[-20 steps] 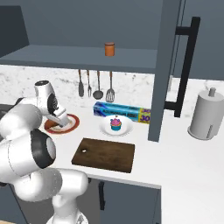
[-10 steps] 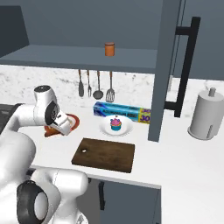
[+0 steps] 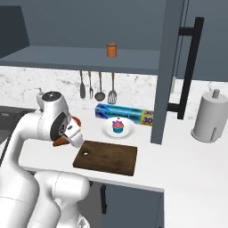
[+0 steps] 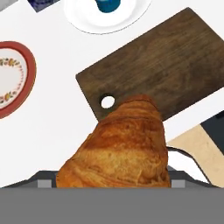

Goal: From the different types of pastries on the counter, select a croissant and place it on the cutting board. Then retrieve a jar of jam from the cabinet and place it alongside the croissant on the cutting board.

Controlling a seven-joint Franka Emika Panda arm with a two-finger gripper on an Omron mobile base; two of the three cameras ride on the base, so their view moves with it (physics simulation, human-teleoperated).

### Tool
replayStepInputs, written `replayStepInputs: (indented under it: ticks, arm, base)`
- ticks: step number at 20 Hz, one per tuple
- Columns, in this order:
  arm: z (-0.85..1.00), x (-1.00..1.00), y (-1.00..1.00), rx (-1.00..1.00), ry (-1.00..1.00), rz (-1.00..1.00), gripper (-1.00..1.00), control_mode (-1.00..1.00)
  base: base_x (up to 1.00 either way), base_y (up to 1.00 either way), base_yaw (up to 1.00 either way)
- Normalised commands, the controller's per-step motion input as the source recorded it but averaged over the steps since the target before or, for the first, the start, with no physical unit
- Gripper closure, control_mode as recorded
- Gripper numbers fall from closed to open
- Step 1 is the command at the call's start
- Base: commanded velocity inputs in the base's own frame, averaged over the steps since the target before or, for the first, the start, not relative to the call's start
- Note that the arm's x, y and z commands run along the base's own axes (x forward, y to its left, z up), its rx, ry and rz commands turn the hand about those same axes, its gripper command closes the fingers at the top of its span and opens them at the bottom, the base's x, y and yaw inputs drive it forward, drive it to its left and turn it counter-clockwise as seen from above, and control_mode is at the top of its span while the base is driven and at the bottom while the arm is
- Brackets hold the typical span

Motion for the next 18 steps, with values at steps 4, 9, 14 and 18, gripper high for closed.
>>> replayStepInputs:
  ticks: [4, 9, 14, 18]
  arm:
    - [0.0, 0.16, -0.64, 0.0, 0.0, 0.0, 1.0, -1.0]
    - [0.0, 0.17, -0.85, 0.0, 0.0, 0.0, 1.0, -1.0]
    - [0.0, 0.0, -0.09, 0.0, 0.0, 0.0, 1.0, -1.0]
    - [-0.22, 0.42, 0.0, 0.0, 0.0, 0.0, 1.0, -1.0]
  base:
    - [0.0, 0.0, 0.0]
    - [0.0, 0.0, 0.0]
    - [0.0, 0.0, 0.0]
    - [0.0, 0.0, 0.0]
